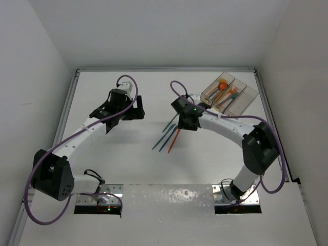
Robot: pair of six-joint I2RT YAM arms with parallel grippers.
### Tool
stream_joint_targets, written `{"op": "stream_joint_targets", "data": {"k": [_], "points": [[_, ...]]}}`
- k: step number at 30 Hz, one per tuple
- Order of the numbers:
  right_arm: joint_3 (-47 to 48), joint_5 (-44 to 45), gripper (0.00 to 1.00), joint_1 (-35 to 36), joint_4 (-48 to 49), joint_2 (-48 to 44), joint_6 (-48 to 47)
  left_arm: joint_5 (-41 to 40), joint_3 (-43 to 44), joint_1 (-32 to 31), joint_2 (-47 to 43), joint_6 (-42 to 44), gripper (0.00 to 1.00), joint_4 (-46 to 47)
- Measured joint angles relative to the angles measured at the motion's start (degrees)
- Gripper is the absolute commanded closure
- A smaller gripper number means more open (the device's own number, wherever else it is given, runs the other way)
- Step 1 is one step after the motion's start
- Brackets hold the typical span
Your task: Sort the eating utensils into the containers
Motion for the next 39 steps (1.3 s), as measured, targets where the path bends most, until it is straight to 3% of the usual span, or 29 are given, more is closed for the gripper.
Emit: {"op": "stream_joint_targets", "data": {"k": [7, 22, 29, 34, 39], "points": [[-1.4, -1.0, 0.60, 7.4, 1.3, 3.9, 9.2, -1.0, 0.0, 0.0, -2.4, -0.3, 0.11, -1.7], [-4.0, -6.4, 0.66, 9.2, 7.2, 12.1, 17.4, -1.8, -3.0, 0.0, -5.2, -0.3, 0.11, -1.9], [-4.4, -6.1, 0.78, 9.2, 7.4, 13.0, 18.9, -1.8, -3.0, 0.0, -5.2, -0.3, 0.11, -1.9], [-5.6, -5.1, 1.00, 9.1, 7.1, 12.3, 20.1, -1.8, -3.0, 0.0, -5.2, -0.3, 0.11, -1.9], [-10.1, -4.0, 1.00, 7.2, 8.5, 8.9, 20.4, -1.8, -3.0, 0.0, -5.2, -0.3, 0.11, -1.9]]}}
